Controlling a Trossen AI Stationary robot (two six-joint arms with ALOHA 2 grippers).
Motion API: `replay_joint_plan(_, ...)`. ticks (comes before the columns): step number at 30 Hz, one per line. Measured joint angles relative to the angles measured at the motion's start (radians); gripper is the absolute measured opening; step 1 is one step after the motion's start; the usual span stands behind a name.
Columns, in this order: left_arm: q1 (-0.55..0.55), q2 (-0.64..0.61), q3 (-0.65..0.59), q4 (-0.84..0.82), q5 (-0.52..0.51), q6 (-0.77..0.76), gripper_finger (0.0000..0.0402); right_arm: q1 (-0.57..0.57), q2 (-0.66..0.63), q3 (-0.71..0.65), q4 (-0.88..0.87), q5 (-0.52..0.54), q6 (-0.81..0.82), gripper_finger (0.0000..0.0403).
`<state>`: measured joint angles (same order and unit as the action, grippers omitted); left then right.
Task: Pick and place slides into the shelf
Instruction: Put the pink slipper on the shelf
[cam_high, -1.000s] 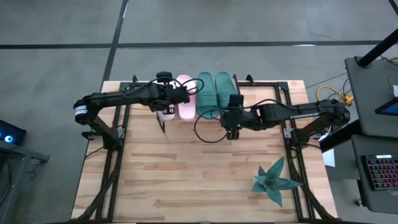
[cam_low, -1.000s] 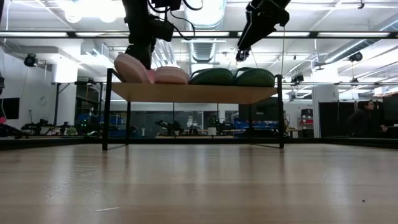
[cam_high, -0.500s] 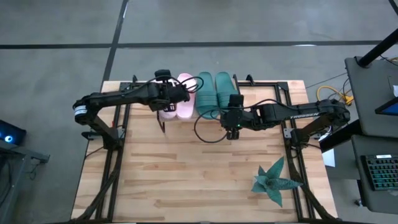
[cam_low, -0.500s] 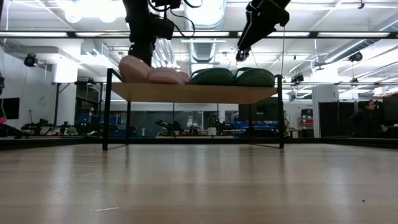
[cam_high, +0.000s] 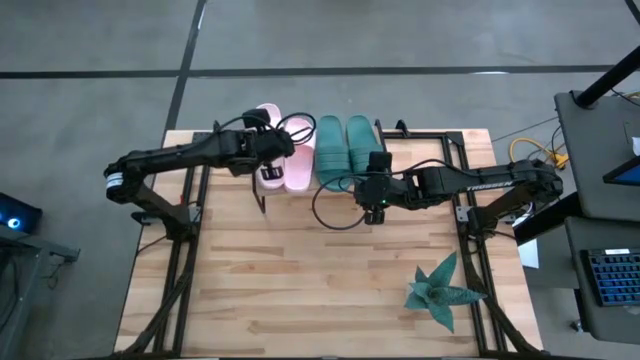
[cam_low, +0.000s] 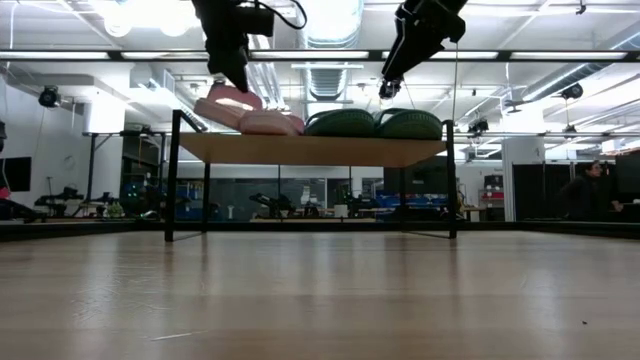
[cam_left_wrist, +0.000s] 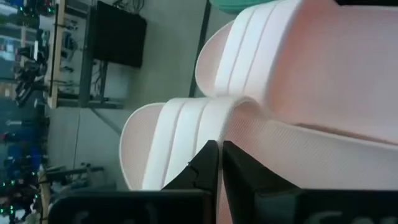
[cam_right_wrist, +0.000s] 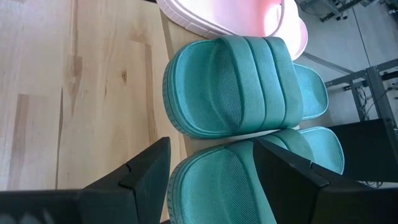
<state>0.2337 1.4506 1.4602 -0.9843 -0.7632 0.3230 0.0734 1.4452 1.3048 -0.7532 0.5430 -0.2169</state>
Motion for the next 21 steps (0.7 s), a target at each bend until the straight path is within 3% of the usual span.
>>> replay_joint_plan(12, 0.011, -0.028, -0.123, 0.141, 0.072, 0.071, 0.0001, 0.000, 0.000, -0.001, -0.001, 0.000, 0.004, 0.0219)
replay_joint_plan(21, 0.027, -0.038, -0.204, 0.147, 0.062, 0.077, 0.0001, 0.000, 0.000, -0.002, 0.000, 0.000, 0.004, 0.0219)
